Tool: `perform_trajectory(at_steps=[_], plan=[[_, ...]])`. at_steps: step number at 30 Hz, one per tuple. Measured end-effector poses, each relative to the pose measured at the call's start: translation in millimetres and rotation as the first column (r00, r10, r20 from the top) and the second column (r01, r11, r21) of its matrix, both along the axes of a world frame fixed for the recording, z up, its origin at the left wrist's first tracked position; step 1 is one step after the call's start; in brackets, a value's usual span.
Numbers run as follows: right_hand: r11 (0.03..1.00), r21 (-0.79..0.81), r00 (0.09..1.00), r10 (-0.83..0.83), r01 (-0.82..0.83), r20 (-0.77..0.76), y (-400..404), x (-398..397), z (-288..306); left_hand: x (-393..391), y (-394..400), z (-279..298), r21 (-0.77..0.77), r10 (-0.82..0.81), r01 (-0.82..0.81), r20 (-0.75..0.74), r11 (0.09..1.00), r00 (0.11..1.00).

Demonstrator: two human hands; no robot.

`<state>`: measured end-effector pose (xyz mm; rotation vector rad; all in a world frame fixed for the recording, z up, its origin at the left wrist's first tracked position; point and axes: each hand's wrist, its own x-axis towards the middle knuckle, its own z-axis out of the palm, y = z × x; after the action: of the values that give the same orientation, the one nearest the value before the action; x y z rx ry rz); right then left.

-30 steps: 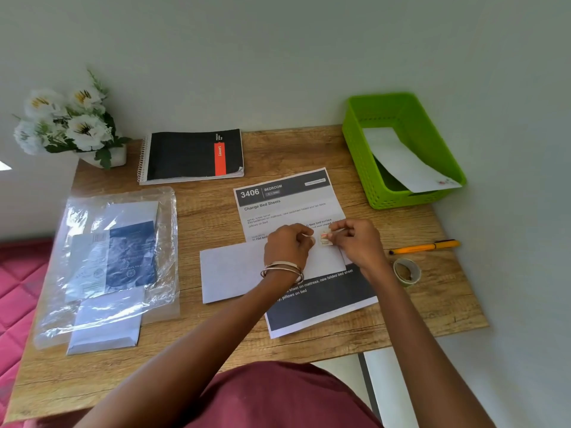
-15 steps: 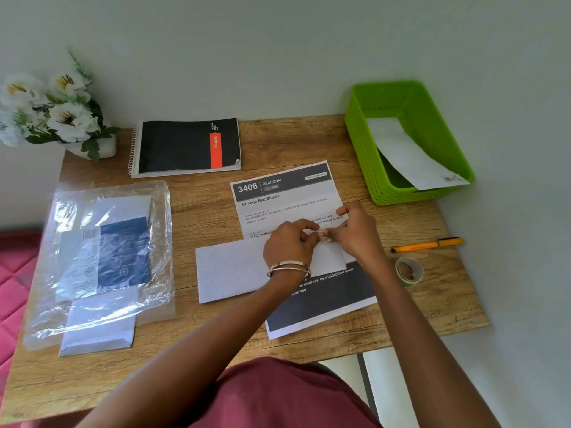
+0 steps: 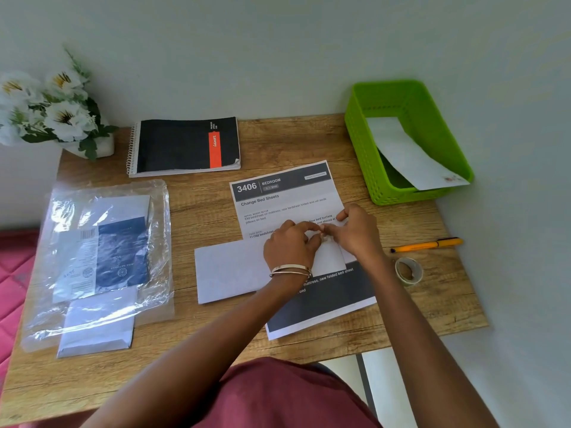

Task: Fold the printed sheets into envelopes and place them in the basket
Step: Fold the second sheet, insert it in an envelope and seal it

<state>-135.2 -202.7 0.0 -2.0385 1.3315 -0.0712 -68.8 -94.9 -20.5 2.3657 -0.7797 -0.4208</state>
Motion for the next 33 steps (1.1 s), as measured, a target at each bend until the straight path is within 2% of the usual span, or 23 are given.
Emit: perform_trajectory(at_steps=[7, 13, 19, 23, 26, 29, 33], plan=[[0.999, -0.036, 0.997, -0.031, 0.033, 0.065, 1.9, -3.4, -4.9, 3.9, 3.3, 1.0, 0.000, -0.043, 0.043, -0.044, 0.999, 0.998], [0.998, -0.029, 0.994, 0.053, -0.050, 0.095, 4.2, -12.5, -3.1, 5.1, 4.0, 5.2, -0.002, -0.053, 0.053, -0.064, 0.999, 0.997], [0.982, -0.014, 0.982, 0.187, -0.187, 0.025, 5.1, -21.3, 0.4, 4.2, 4.7, 8.5, -0.018, -0.054, 0.053, -0.090, 0.998, 0.994], [0.987, 0.027, 0.988, 0.158, -0.157, -0.004, 0.8, -15.4, 3.5, 8.1, 9.2, 7.1, -0.033, -0.100, 0.097, -0.122, 0.995, 0.988], [0.995, -0.045, 0.996, 0.087, -0.088, -0.029, 6.0, -8.7, 4.0, 9.8, 14.1, 5.4, -0.053, -0.137, 0.131, -0.121, 0.990, 0.983], [0.980, -0.168, 0.991, 0.091, -0.107, -0.100, 17.5, -4.5, 1.6, 8.8, 16.2, 4.4, -0.076, -0.131, 0.122, -0.113, 0.990, 0.985], [0.978, -0.158, 0.990, 0.126, -0.134, -0.060, 19.9, -10.5, -0.2, 7.4, 16.3, 1.2, -0.094, -0.127, 0.117, -0.115, 0.989, 0.985]])
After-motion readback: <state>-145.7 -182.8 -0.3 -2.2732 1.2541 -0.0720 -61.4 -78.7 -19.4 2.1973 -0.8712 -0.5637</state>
